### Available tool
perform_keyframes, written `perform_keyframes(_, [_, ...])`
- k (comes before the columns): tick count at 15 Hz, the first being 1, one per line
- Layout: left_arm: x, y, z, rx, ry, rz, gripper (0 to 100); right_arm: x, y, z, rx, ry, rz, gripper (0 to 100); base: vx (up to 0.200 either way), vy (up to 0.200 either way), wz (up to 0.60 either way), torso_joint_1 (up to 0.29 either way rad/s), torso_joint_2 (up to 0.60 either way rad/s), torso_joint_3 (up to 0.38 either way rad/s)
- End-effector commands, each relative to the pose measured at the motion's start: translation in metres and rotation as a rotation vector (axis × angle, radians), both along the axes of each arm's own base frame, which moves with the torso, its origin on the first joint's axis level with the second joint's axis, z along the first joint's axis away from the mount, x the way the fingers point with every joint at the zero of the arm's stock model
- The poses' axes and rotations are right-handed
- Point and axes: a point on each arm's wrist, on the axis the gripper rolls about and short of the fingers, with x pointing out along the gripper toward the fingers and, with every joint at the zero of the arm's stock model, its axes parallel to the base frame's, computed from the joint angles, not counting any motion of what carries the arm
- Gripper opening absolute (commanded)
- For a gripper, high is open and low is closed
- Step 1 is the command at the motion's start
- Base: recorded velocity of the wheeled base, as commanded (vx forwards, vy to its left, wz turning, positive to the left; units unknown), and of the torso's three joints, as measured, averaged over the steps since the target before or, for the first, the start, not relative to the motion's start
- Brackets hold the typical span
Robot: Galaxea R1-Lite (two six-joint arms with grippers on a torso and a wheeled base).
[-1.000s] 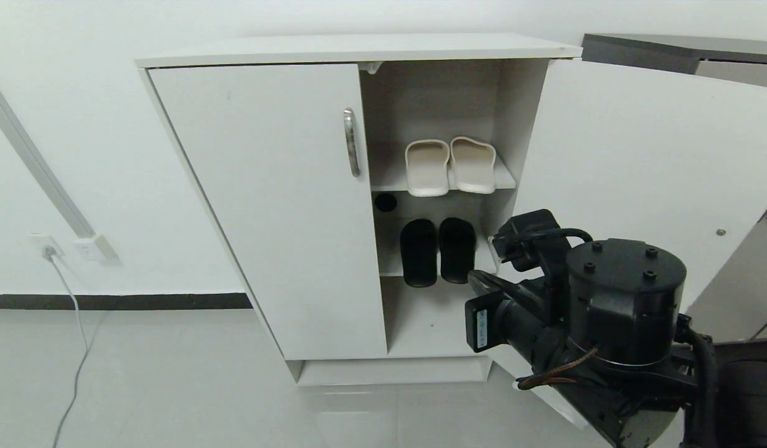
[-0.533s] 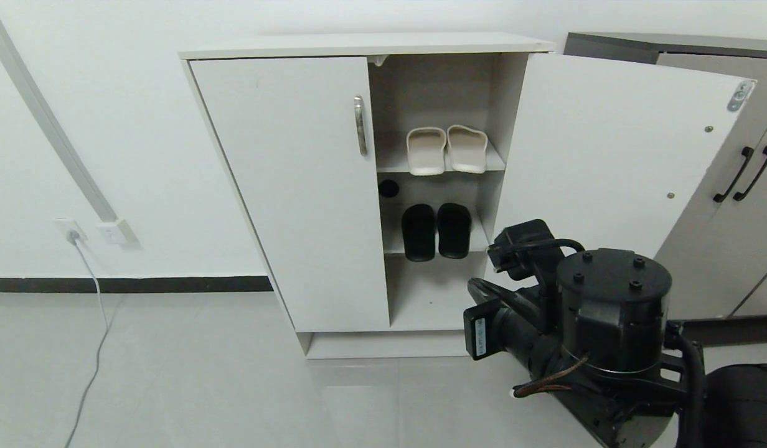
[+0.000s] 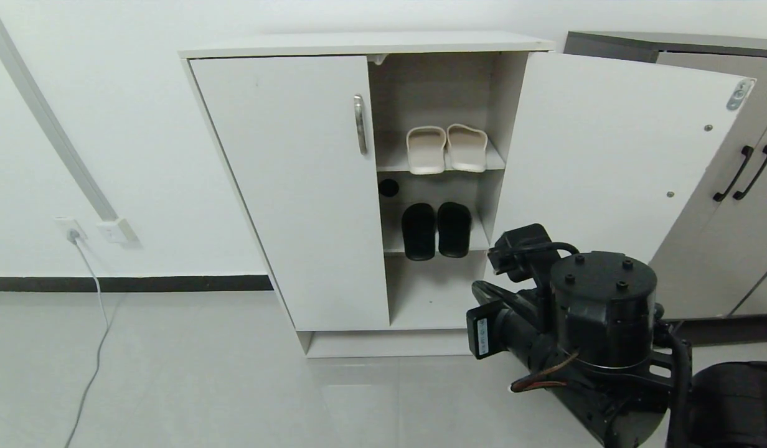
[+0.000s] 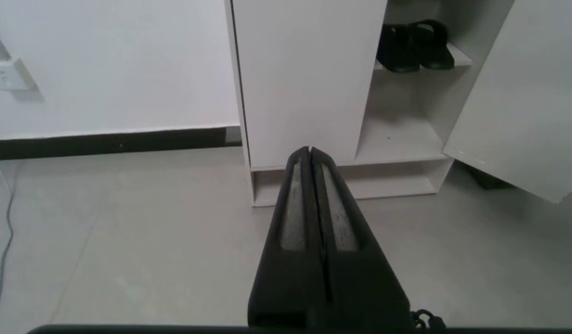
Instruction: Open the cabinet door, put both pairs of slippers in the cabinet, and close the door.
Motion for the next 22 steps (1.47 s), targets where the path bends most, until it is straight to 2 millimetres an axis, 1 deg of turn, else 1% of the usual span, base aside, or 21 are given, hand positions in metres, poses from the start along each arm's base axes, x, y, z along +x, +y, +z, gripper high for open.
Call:
perform_keyframes(1, [0.0000,0.0000,-0.0001,0.000,0.001,0.000,0,0.0033,0.0000,-0.0040,-0.010,0.007,-0.009,0,0.000,0.000,0.00,0.000,0.00,0.000])
perform_keyframes(12, [-0.0001,0.0000,0.0003,0.000,-0.001,0.000,0,0.0075,-0.0001,-0.0096,-0.027,0.018,-0.021,0,0.000,0.000,0.00,0.001,-0.01,-0.008])
perform_keyframes(15, [0.0000,0.0000,-0.0001,0.000,0.001,0.000,0,0.0074,-0.0002,-0.0100,-0.028,0.019,-0.021,0,0.000,0.000,0.00,0.004,-0.19,-0.312])
perform_keyframes(22, [0.0000,0.0000,-0.0001,0.000,0.001,0.000,0,0.0079,-0.0004,-0.0105,-0.029,0.020,-0.022,0,0.000,0.000,0.00,0.070,-0.48,-0.366])
